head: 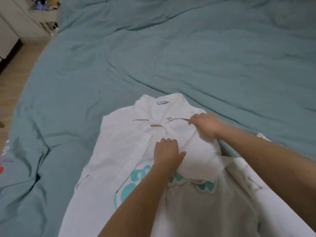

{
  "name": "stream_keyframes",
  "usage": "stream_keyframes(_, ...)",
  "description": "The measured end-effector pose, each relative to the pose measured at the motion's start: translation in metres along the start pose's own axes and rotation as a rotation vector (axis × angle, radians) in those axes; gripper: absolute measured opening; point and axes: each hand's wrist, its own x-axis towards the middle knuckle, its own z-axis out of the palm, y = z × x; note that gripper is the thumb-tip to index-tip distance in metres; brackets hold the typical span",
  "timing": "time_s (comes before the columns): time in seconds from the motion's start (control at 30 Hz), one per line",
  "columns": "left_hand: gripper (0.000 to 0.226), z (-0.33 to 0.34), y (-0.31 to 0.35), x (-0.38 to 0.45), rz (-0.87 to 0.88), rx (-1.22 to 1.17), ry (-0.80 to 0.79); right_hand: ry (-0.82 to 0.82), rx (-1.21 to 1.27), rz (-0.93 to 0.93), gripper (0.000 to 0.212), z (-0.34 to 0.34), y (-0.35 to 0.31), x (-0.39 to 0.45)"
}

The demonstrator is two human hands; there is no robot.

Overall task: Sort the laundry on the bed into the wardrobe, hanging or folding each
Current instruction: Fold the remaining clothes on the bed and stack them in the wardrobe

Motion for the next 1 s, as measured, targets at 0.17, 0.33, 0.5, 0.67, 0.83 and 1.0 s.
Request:
stream_keyframes(0.17, 0.020, 0.002, 0.011, 0.022, -0.100, -0.187, 0.112, 0.037, 0.048, 0.178, 0.026, 0.009, 0.025, 0.011)
stream_keyframes(0.33, 0.011, -0.013, 0.019, 0.062, -0.093, -0.392, 0.240, 0.126, 0.102, 0.401, 0.031, 0.018, 0.057, 0.016)
stream_keyframes(0.5, 0.030, -0.006, 0.029, 0.097, -0.023, -0.112, 0.395, 0.482, 0.526, 0.503, 0.031, 0.048, 0.057, -0.007)
stream_keyframes(0.67, 0.050, 0.025, 0.054, 0.075, 0.455, 0.104, 0.175, 0.393, 0.864, 0.348, 0.016, 0.086, 0.023, -0.102)
stream_keyframes(0.83, 0.064, 0.052, 0.057, 0.047, 0.371, 0.208, -0.243, 0.281, 0.611, 0.259, 0.008, 0.100, 0.010, -0.142)
stream_keyframes(1.0, 0.065, 0.050, 0.051, 0.016, 0.364, 0.256, -0.193, 0.386, 0.081, 0.094, 0.011, 0.108, -0.003, -0.153)
